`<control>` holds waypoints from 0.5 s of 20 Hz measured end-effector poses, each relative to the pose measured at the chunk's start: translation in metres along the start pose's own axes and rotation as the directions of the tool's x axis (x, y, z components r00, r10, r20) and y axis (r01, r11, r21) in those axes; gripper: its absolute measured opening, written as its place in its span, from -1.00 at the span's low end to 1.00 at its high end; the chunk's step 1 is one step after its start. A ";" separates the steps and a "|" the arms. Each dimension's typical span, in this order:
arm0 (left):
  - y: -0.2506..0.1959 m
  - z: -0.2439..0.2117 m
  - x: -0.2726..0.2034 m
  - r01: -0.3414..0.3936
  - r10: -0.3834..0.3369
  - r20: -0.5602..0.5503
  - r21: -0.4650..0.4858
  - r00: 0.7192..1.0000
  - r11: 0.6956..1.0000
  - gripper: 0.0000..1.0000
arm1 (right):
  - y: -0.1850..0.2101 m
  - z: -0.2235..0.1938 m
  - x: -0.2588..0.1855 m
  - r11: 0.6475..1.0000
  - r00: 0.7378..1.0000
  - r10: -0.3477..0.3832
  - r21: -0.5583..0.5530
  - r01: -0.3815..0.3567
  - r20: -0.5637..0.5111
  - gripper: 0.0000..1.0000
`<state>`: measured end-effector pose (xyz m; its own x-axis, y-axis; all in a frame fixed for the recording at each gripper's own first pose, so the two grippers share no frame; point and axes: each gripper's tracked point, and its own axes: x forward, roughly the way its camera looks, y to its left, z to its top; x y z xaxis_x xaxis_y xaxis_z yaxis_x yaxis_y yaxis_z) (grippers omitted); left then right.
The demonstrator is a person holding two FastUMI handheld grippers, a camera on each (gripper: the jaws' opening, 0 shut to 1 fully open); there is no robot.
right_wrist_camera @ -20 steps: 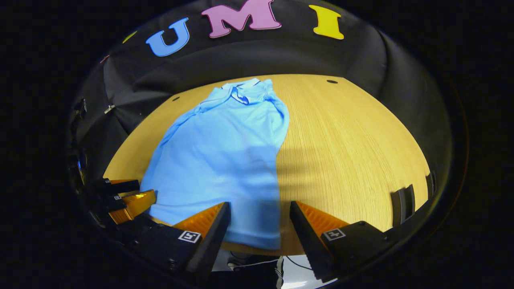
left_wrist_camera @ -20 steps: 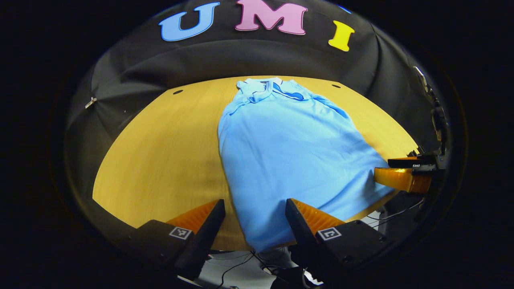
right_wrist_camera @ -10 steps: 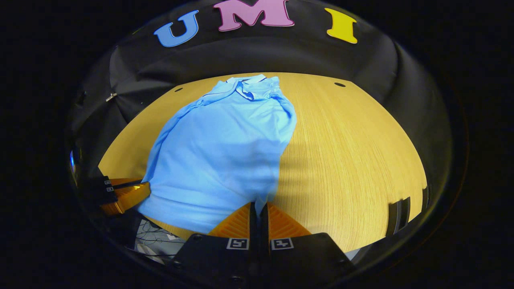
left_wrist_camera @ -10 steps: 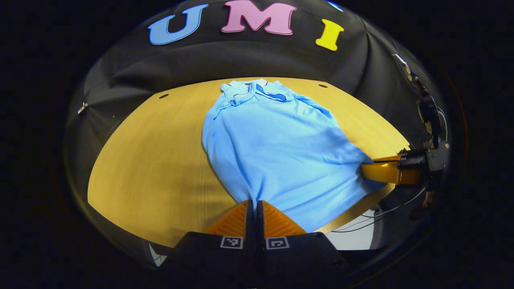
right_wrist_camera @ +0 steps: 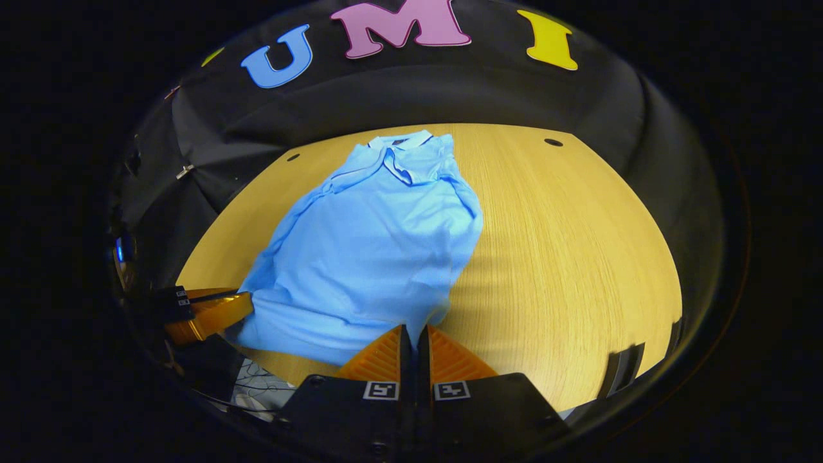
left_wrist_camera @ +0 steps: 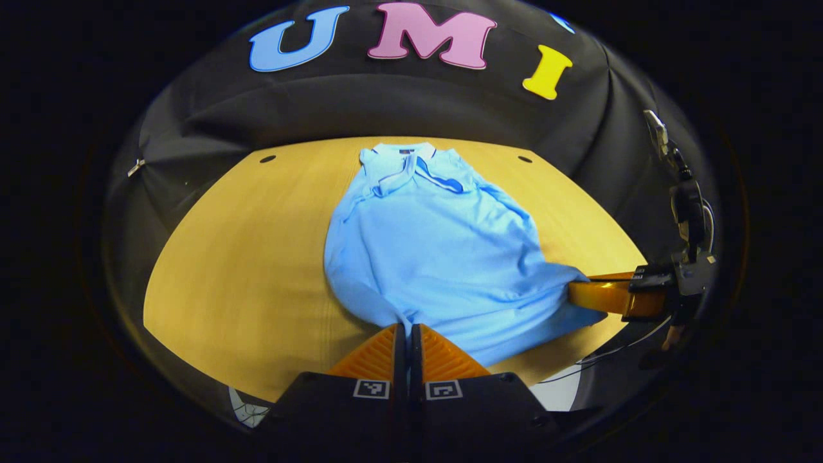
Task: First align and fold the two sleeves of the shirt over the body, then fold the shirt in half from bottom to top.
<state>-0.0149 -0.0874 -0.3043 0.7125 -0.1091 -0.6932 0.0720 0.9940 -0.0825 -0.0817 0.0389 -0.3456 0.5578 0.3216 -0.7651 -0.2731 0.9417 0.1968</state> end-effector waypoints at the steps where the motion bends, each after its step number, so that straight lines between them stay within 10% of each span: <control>1: 0.001 0.014 -0.002 -0.006 0.006 0.014 -0.001 1.000 1.000 -0.88 | 0.000 0.015 0.000 1.000 1.000 0.005 -0.001 -0.005 0.012 -0.90; 10: 0.010 0.162 0.016 -0.013 0.016 0.132 -0.024 0.991 1.000 -0.88 | 0.009 0.172 0.033 0.997 0.991 0.061 -0.043 -0.056 0.123 -0.89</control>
<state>0.1102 -0.0777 -0.1997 0.7996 -0.0907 -0.5936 0.0456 0.9948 -0.0906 0.0688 0.0747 -0.2638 0.6322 0.3882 -0.6705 -0.3375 0.9170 0.2127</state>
